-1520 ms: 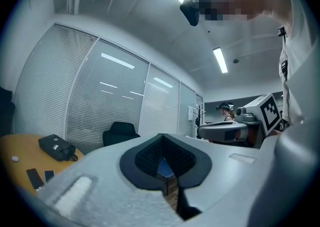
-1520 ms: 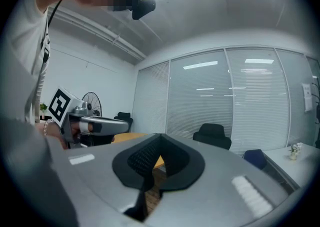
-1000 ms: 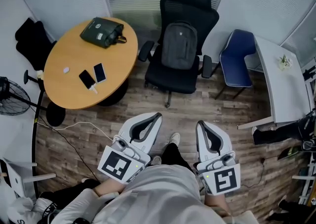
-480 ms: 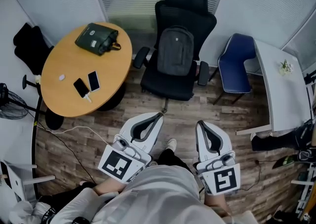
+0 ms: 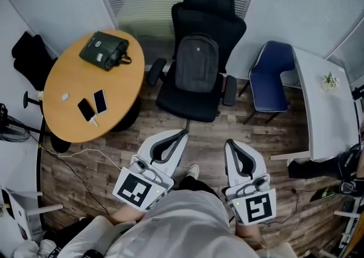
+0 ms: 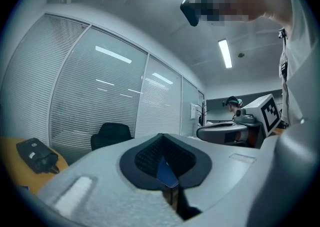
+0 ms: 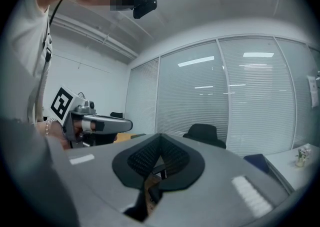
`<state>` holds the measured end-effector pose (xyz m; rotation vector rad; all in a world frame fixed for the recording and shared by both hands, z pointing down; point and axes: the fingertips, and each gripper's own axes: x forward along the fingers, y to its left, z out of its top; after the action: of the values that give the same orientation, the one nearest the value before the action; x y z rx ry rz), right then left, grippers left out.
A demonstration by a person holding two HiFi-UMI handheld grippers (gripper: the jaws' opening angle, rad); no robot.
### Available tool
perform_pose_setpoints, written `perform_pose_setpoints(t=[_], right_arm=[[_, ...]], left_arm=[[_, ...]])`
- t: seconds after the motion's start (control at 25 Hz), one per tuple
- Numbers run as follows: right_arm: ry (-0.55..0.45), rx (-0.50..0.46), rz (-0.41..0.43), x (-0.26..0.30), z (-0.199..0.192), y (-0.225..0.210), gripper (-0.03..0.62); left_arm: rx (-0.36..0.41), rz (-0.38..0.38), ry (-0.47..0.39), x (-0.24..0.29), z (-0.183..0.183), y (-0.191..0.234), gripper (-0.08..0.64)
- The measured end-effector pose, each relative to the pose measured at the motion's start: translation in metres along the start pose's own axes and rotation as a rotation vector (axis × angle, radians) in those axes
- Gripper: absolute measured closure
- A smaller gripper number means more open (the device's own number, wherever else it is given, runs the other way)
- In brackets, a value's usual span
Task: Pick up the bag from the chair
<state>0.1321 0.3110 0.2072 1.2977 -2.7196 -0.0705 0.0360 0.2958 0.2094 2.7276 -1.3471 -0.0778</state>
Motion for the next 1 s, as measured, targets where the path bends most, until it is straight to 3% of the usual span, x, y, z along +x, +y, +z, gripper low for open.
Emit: perform_pose_setpoints(t=[0.48, 1.0], right_arm=[[0.012, 0.005, 0.032, 0.027, -0.016, -0.067, 0.589], [0.013, 0.009, 0.061, 0.051, -0.021, -0.088, 0.589]], left_arm=[[-0.006, 0.022, 0.006, 0.073, -0.009, 0.007, 0.555], [-0.011, 0.058, 0.023, 0.093, -0.017, 0.026, 0.555]])
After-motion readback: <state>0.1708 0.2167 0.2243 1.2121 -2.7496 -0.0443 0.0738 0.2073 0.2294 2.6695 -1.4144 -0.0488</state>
